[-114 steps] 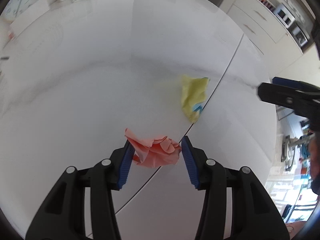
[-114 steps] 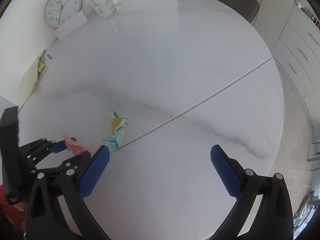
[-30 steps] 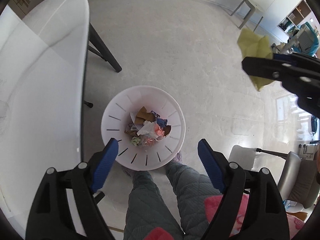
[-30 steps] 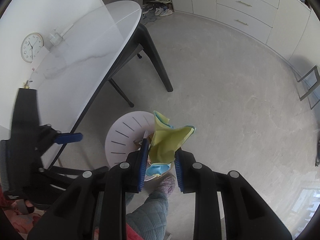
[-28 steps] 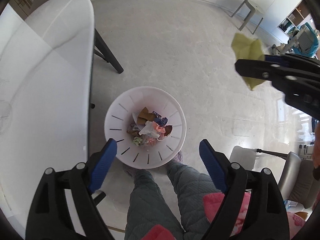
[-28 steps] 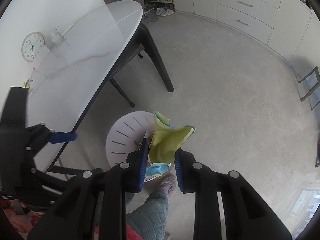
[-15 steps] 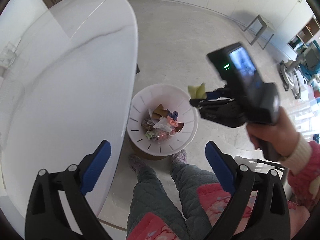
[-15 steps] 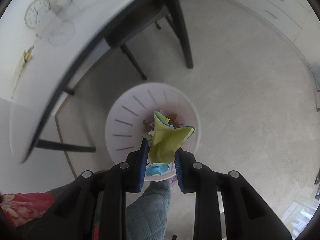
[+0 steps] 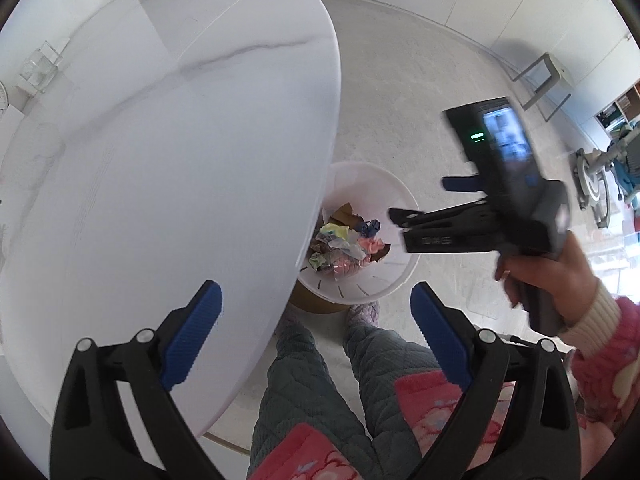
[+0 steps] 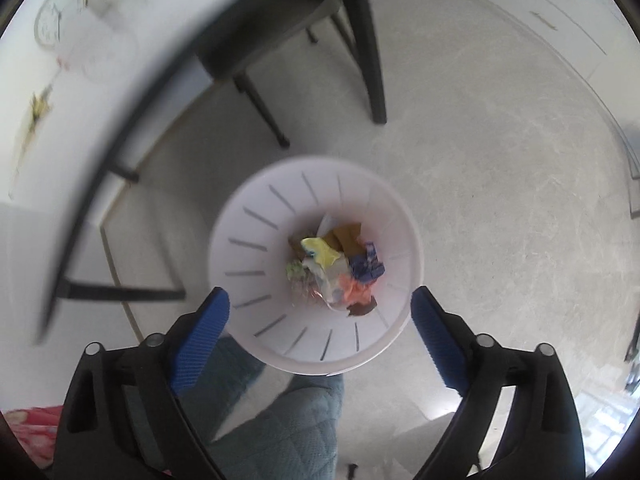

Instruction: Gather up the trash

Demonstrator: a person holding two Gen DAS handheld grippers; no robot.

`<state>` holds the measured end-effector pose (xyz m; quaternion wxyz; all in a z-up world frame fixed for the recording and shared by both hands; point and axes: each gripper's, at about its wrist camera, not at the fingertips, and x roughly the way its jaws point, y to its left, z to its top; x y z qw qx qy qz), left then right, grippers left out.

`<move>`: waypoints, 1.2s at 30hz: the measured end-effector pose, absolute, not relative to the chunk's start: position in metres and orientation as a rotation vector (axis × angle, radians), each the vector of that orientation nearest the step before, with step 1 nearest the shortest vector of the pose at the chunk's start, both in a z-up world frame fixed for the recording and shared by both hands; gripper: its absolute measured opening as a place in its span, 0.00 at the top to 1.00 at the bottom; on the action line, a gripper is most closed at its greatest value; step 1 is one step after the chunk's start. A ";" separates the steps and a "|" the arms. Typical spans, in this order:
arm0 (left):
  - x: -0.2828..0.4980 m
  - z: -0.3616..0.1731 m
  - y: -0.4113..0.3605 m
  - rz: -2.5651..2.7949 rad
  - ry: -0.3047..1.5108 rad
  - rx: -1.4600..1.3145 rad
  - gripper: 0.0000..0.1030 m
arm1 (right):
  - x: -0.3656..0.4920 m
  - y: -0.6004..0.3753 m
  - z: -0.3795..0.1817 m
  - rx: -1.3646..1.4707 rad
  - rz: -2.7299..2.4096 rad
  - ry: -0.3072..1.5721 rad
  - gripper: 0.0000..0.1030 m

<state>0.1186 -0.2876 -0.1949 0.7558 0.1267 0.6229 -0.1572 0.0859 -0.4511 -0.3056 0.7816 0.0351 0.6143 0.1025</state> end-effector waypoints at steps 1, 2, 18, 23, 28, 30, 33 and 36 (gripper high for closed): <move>0.121 -0.192 -0.286 -0.341 1.350 0.266 0.12 | 0.084 -0.454 -0.286 0.080 0.212 1.301 0.09; 0.122 -0.190 -0.284 -0.341 1.346 0.259 0.12 | 0.082 -0.456 -0.272 0.078 0.208 1.279 0.09; 0.137 -0.118 -0.200 -0.192 1.177 0.091 0.08 | 0.077 -0.380 -0.109 -0.086 0.328 1.021 0.03; 0.135 -0.125 -0.163 -0.103 1.204 0.034 0.08 | 0.087 -0.336 -0.123 -0.151 0.402 1.066 0.03; 0.136 -0.133 -0.135 -0.056 1.235 -0.024 0.08 | 0.095 -0.313 -0.128 -0.187 0.430 1.096 0.03; 0.138 -0.131 -0.127 -0.050 1.234 -0.032 0.08 | 0.097 -0.309 -0.126 -0.194 0.431 1.100 0.03; 0.141 -0.129 -0.120 -0.047 1.223 -0.034 0.08 | 0.102 -0.304 -0.121 -0.201 0.427 1.095 0.03; 0.146 -0.122 -0.115 -0.040 1.196 -0.044 0.08 | 0.106 -0.297 -0.112 -0.210 0.419 1.078 0.03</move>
